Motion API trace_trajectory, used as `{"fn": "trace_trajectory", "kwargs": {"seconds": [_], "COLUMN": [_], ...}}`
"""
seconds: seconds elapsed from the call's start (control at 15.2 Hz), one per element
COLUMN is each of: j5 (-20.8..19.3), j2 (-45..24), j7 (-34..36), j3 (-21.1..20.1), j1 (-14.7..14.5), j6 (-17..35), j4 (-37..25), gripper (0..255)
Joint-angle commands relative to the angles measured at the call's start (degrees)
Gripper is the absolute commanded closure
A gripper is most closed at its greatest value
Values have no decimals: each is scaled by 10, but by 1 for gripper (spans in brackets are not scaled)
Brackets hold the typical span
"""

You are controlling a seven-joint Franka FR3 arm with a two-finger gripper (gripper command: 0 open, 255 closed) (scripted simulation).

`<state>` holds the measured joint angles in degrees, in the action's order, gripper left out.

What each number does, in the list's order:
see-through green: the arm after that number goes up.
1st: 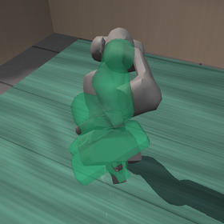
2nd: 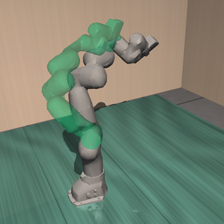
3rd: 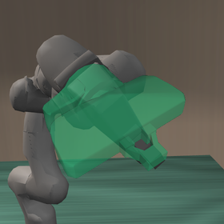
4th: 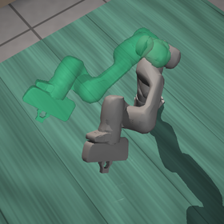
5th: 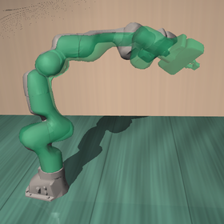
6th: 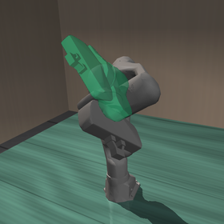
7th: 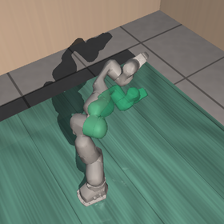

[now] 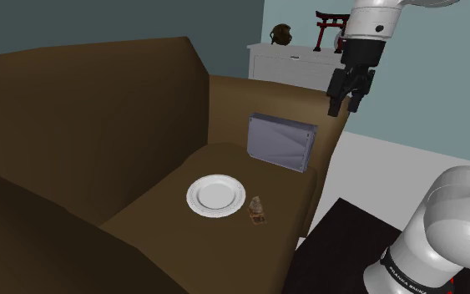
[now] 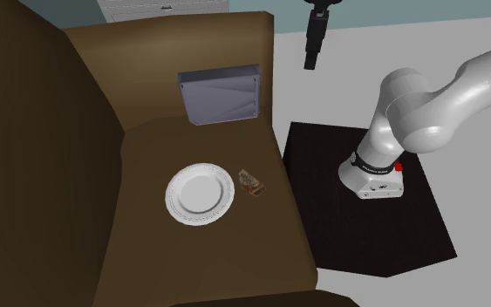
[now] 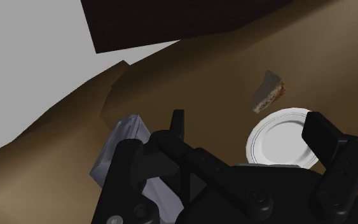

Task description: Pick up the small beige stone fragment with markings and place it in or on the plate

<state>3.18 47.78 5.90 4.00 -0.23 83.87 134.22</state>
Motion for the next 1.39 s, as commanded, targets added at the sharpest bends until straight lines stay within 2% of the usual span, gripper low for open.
{"fn": "trace_trajectory", "kwargs": {"seconds": [0.0,0.66,1.32], "j5": [0,71,156], "j2": [0,-56,-218], "j7": [0,83,142], "j3": [0,-50,-101], "j1": [0,-6,-31], "j6": [0,196,423], "j4": [0,139,195], "gripper": [0,0,0]}}
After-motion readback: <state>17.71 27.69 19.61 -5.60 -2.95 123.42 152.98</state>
